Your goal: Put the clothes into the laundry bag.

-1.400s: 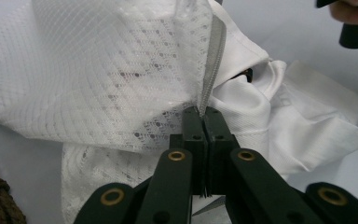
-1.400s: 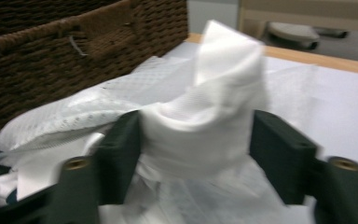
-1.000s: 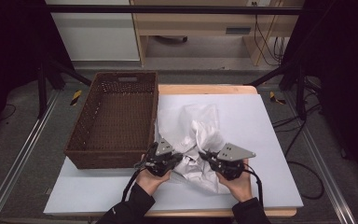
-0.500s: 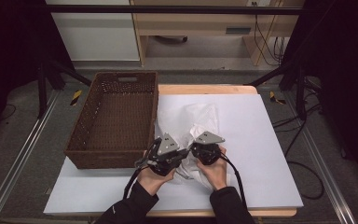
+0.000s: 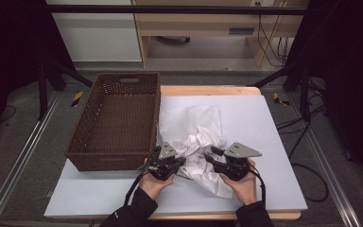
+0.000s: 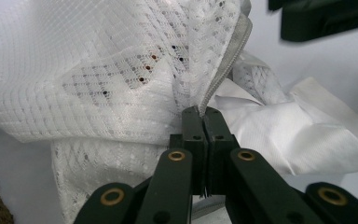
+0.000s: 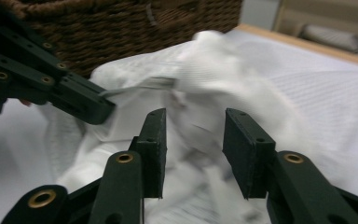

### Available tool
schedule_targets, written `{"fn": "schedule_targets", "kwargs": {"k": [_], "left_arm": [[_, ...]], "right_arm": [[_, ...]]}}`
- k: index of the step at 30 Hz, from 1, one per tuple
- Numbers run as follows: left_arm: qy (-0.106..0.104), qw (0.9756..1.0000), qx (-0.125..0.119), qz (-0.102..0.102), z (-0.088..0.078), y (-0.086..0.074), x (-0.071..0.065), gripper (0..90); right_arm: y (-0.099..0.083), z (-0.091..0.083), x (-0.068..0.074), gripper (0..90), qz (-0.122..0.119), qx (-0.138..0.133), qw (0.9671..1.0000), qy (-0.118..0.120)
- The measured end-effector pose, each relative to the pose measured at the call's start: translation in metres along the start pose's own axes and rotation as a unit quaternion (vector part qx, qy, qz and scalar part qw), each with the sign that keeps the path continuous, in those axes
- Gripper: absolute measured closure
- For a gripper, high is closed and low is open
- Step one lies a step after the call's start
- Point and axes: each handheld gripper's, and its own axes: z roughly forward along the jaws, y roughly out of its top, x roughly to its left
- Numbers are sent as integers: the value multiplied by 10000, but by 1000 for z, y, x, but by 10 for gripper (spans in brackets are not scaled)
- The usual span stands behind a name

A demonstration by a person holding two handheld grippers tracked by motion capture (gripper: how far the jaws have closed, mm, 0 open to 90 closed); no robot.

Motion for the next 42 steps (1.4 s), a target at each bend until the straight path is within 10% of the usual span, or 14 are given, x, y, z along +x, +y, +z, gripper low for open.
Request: {"fn": "schedule_targets", "kwargs": {"k": [5,11,17,21,26,31,33,42], "left_arm": [[9,10000,7,20,0,1,0,890],[57,10000,-32,-59,-3,2,3,890],[50,9999,-91,-132,-1,5,4,889],[74,9996,-276,-57,-11,17,-1,890],[53,9981,-598,137,-37,33,-9,891],[-14,9984,-540,178,-41,27,-11,891],[-25,9988,-458,146,-36,21,-9,891],[108,9999,-96,-55,-5,2,4,890]], "right_arm": [[0,7,-26,518,127,-187,9985,-495],[0,23,-20,895,-70,93,9995,-298],[11,-13,16,900,-460,-285,9966,624],[3,16,33,900,-569,200,9938,931],[-2,67,39,900,-418,595,9937,849],[7,99,32,893,-134,509,9978,-405],[5,104,26,888,22,512,9974,-500],[-5,42,24,643,-35,299,9989,360]]}}
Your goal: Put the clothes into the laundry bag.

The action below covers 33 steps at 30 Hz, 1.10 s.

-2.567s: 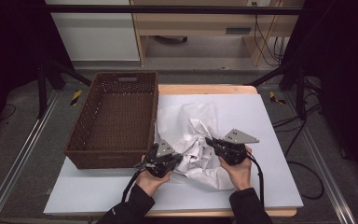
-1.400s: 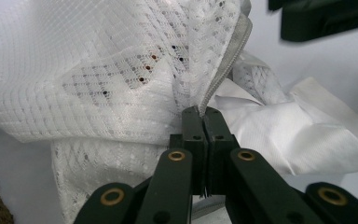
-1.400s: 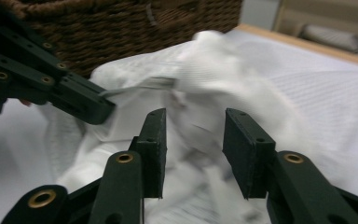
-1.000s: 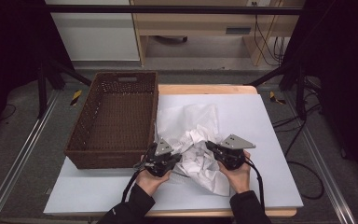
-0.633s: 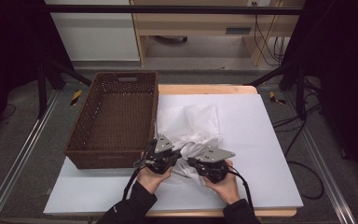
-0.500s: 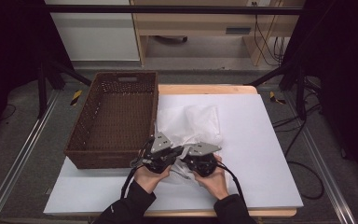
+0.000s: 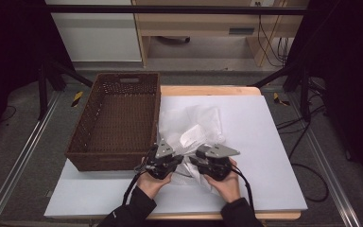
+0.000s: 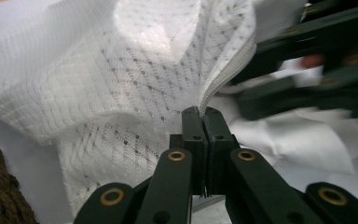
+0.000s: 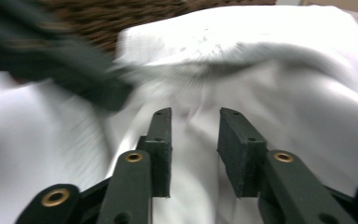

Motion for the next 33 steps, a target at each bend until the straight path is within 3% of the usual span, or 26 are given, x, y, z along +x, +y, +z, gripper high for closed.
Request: {"fn": "schedule_targets", "kwargs": {"k": [1,3,6,7,9,11,12,17,19,22,24,25,27,30,33], "left_arm": [[19,10000,29,-4,3,-1,1,890],[41,10000,79,-3,7,-3,2,890],[62,9999,106,-1,11,-6,1,889],[78,9999,105,25,12,-7,1,889],[92,9999,108,46,12,-7,1,889],[87,9999,84,33,11,-7,1,889],[92,9999,37,27,10,-7,2,889],[23,9996,-284,68,-9,7,-2,890],[2,9989,-429,193,-20,16,-8,890],[-75,9980,-512,376,-30,24,-18,891],[-126,9978,-503,402,-31,22,-20,891],[-121,9980,-481,398,-30,20,-20,891],[-143,9985,-392,340,-25,15,-18,891],[-154,9994,-234,202,-16,6,-11,890],[-106,9997,-156,139,-9,1,-7,890]], "right_arm": [[-3,-12,0,631,-38,-21,10000,21],[-6,-35,-6,602,-47,-192,9995,-236],[-5,-47,-22,491,12,-384,9959,-815],[-6,-47,-29,483,134,-410,9945,-956],[-9,-42,-37,550,311,-291,9952,-883],[-10,-35,-34,785,191,-117,9971,-730],[-10,-34,-31,857,158,-123,9977,-641],[3,-16,0,875,-191,-121,9997,-66],[7,0,8,873,-238,-9,9997,-36],[17,30,12,871,-246,169,9990,-340],[20,43,6,872,-180,243,9978,-597],[20,51,1,872,-185,306,9958,-846],[19,58,-8,872,-137,317,9934,-1090],[18,58,-13,862,-96,286,9924,-1193],[17,44,-10,757,-118,250,9958,-876]]}}
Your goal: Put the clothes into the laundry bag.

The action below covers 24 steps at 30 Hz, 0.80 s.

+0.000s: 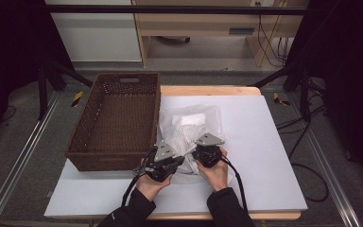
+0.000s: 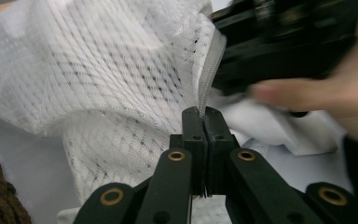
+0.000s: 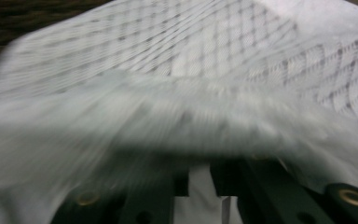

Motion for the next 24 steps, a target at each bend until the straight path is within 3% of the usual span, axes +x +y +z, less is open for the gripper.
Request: {"fn": "schedule_targets", "kwargs": {"k": [5,8,10,12,14,15,18,20,21,24], "left_arm": [[62,10000,26,-41,5,-2,4,890],[73,10000,41,-46,8,-2,5,890],[85,9999,30,-56,9,-2,5,889],[97,9999,19,-45,10,-1,4,889],[99,9999,3,-22,10,-1,3,890],[102,9999,-16,-13,9,0,3,889],[90,9999,-44,-29,8,2,3,890],[69,10000,-70,-14,6,4,2,890],[39,9999,-112,-1,3,6,0,890],[-21,9997,-225,81,-5,12,-5,890]], "right_arm": [[-18,-50,-4,615,77,-225,9982,553],[-26,-71,-3,470,117,-239,9976,635],[-29,-74,1,401,169,-269,9967,749],[-34,-63,8,358,159,-105,9964,829],[-39,-47,12,415,30,149,9975,691],[-42,-40,12,497,-7,237,9980,593],[-41,-32,9,769,125,354,9975,605],[-34,-32,8,828,210,515,9971,525],[-30,-33,10,830,210,457,9974,514],[-16,-38,9,831,420,-64,9974,577]]}}
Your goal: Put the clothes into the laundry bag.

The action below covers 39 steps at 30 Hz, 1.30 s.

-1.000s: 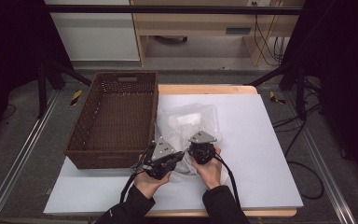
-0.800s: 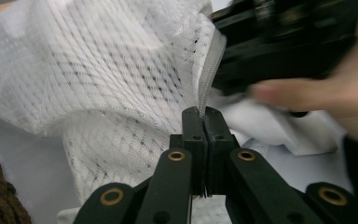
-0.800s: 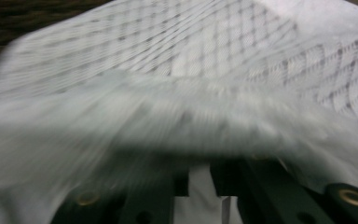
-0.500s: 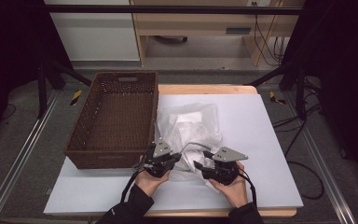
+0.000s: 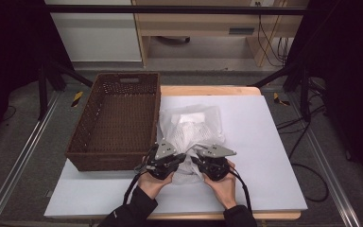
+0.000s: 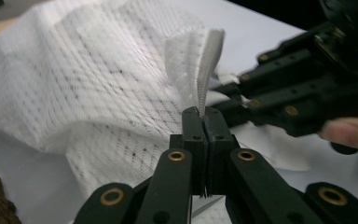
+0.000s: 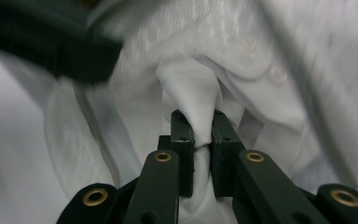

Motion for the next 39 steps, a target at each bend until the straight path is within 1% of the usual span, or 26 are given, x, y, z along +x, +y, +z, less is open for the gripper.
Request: {"fn": "schedule_targets", "kwargs": {"k": [1,3,5,6,7,8,10,12,13,15,16,18,19,20,22,24,26,27,28,29,31,33,34,35,37,39], "left_arm": [[-26,10000,-48,56,-4,4,-3,890],[-69,9998,-85,147,-8,9,-8,890],[-120,9996,-78,244,-11,11,-14,890],[-117,9995,-53,275,-10,11,-16,891],[-125,9995,9,292,-8,8,-17,891],[-133,9995,53,277,-7,6,-16,890],[-118,9995,167,231,-2,1,-13,890],[-147,9995,257,113,3,-6,-8,890],[-109,9995,290,98,4,-9,-5,890],[-61,9994,338,26,7,-13,0,889],[-68,9994,352,-21,9,-14,2,889],[-45,9992,386,-80,12,-17,6,889],[-35,9991,404,-96,14,-18,7,889],[-29,9991,410,-123,16,-19,8,889],[-20,9991,398,-137,18,-20,9,889],[-19,9991,400,-142,20,-19,7,889],[5,9991,422,-101,22,-20,6,889],[15,9991,416,-89,22,-20,5,889],[19,9991,400,-99,21,-20,6,889],[12,9992,385,-129,21,-20,6,888],[7,9992,358,-168,21,-19,6,889],[-12,9992,353,-173,21,-19,6,888],[-29,9992,354,-176,21,-19,5,888],[-52,9992,348,-162,21,-19,5,888],[-101,9994,313,-141,20,-17,3,889],[-140,9995,277,-78,17,-13,-1,889]], "right_arm": [[4,-1,-1,831,41,-141,9999,-25],[15,4,-4,829,137,-419,9988,-236],[19,14,-11,827,309,-465,9977,-384],[19,23,-15,825,379,-425,9969,-547],[19,29,-17,821,362,-399,9963,-676],[16,42,-21,817,331,-278,9951,-888],[12,52,-23,809,242,-174,9939,-1062],[10,55,-22,787,160,-155,9936,-1107],[10,53,-21,758,137,-145,9938,-1093],[11,41,-22,671,217,-163,9954,-913],[11,33,-22,622,289,-227,9962,-796],[10,17,-23,533,349,-167,9980,-489],[8,8,-22,498,257,-100,9989,-385],[5,-2,-20,475,191,-95,9991,-360],[-5,-21,-17,415,102,-92,9998,-168],[-14,-31,-13,369,23,-107,9999,-130],[-19,-35,-11,323,-12,-147,9999,-75],[-21,-35,-9,319,-70,-91,9999,-83],[-23,-34,-8,322,-114,-4,9999,-95],[-26,-32,-8,369,-136,70,9998,-138],[-31,-24,-10,491,-128,378,9988,-286],[-34,-14,-13,661,-183,638,9967,-462],[-34,-11,-14,742,-175,650,9965,-496],[-33,-8,-15,793,-65,664,9965,-501],[-26,-6,-14,826,49,563,9976,-401],[-14,-5,-10,827,59,208,9992,-345]]}}
